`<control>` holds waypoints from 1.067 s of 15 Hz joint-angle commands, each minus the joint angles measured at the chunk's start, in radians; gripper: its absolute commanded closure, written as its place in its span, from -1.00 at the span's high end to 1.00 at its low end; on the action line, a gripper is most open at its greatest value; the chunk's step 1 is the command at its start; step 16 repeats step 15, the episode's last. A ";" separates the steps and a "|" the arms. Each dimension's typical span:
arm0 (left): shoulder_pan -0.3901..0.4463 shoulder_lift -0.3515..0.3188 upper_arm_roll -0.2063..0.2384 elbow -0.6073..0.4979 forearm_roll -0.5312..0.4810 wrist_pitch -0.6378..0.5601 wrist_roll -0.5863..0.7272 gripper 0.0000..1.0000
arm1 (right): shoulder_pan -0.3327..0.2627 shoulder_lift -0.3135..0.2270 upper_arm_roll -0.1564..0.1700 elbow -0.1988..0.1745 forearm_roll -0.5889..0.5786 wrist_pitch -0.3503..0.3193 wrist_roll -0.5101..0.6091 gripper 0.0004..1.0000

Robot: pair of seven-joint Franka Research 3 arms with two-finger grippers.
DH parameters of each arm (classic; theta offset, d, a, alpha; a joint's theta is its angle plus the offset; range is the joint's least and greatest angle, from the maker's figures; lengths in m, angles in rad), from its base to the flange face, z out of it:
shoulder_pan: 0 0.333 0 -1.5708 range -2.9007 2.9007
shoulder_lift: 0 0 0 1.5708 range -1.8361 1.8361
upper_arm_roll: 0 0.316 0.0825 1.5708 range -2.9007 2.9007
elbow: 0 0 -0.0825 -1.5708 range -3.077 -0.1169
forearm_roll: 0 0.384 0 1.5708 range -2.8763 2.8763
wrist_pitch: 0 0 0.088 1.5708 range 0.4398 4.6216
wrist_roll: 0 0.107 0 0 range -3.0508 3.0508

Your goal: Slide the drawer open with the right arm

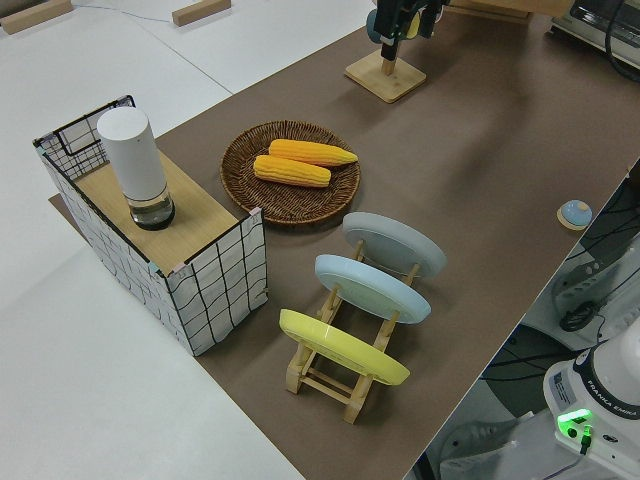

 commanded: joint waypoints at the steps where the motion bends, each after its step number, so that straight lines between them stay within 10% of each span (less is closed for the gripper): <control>1: 0.005 0.011 -0.007 0.026 0.017 -0.020 0.010 0.99 | -0.097 -0.062 0.015 -0.095 0.068 0.031 -0.071 0.97; 16: 0.005 0.011 -0.007 0.026 0.017 -0.020 0.010 0.99 | -0.162 -0.062 0.018 -0.149 0.091 0.092 -0.145 0.97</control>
